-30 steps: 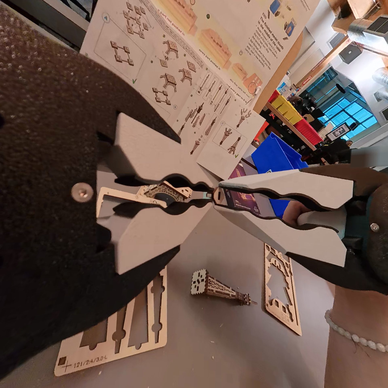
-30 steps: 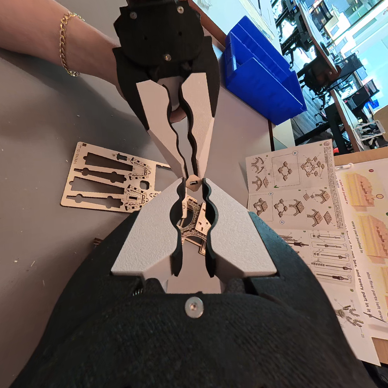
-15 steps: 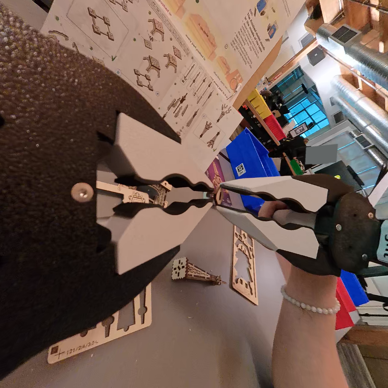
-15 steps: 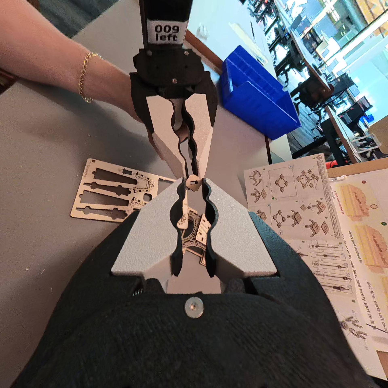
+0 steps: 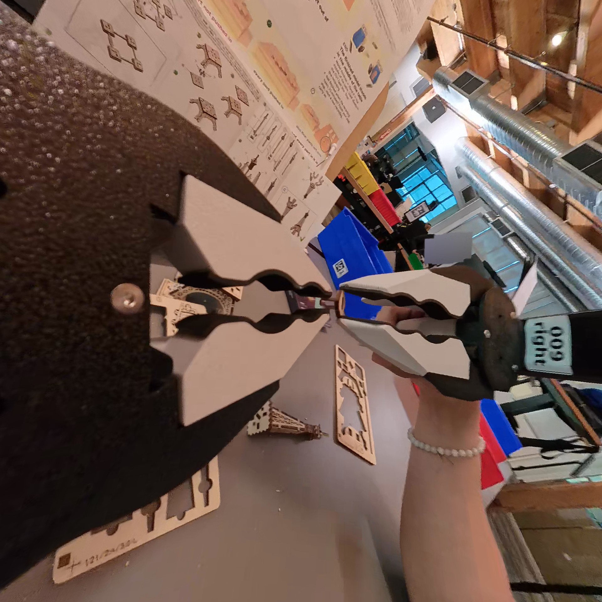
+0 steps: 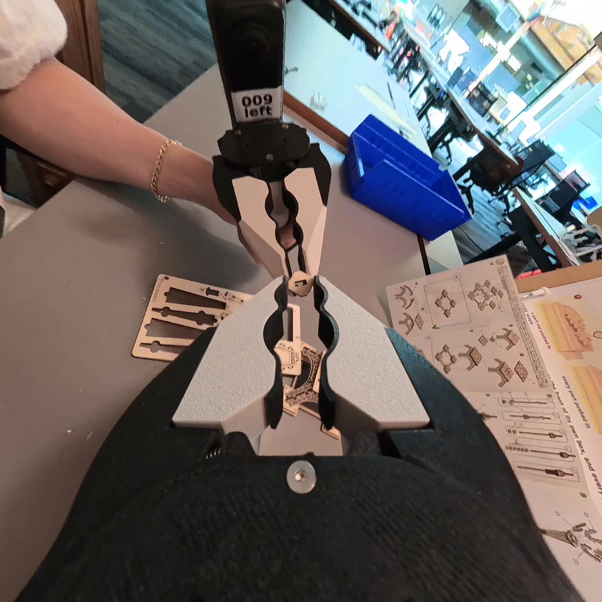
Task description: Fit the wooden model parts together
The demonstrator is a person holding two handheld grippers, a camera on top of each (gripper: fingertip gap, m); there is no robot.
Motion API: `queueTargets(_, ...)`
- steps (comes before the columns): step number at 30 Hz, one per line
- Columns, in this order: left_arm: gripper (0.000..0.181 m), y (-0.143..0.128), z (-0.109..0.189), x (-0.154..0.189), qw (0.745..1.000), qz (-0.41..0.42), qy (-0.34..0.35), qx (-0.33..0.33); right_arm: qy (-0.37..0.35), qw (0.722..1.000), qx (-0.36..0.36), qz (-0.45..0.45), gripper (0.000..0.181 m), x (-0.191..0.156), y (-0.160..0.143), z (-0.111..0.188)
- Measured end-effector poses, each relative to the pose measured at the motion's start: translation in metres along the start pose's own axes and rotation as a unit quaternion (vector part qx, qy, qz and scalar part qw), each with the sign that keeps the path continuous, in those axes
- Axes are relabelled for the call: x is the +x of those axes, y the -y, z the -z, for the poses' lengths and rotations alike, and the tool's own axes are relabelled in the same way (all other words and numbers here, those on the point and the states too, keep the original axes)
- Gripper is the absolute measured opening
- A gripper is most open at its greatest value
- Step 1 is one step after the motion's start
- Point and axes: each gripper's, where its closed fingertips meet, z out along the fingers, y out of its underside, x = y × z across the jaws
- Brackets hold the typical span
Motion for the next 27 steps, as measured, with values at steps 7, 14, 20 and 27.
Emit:
queueTargets(7,0.005,0.007,0.003,-0.002,1.0,0.01,0.002,0.023,-0.004,1.0,0.016,-0.002,0.013,0.002,0.005,0.003)
queueTargets(14,0.005,-0.005,-0.001,-0.003,0.999,-0.034,0.017,-0.033,-0.015,0.999,-0.035,0.033,0.013,0.002,-0.006,-0.001)
queueTargets(20,0.005,-0.014,-0.003,-0.003,0.993,-0.082,0.03,-0.079,-0.034,0.991,-0.106,0.077,0.013,0.002,-0.015,-0.004)
queueTargets(27,0.005,-0.011,-0.003,-0.002,0.996,-0.064,0.023,-0.057,-0.03,0.992,-0.099,0.073,0.013,0.001,-0.013,-0.003)
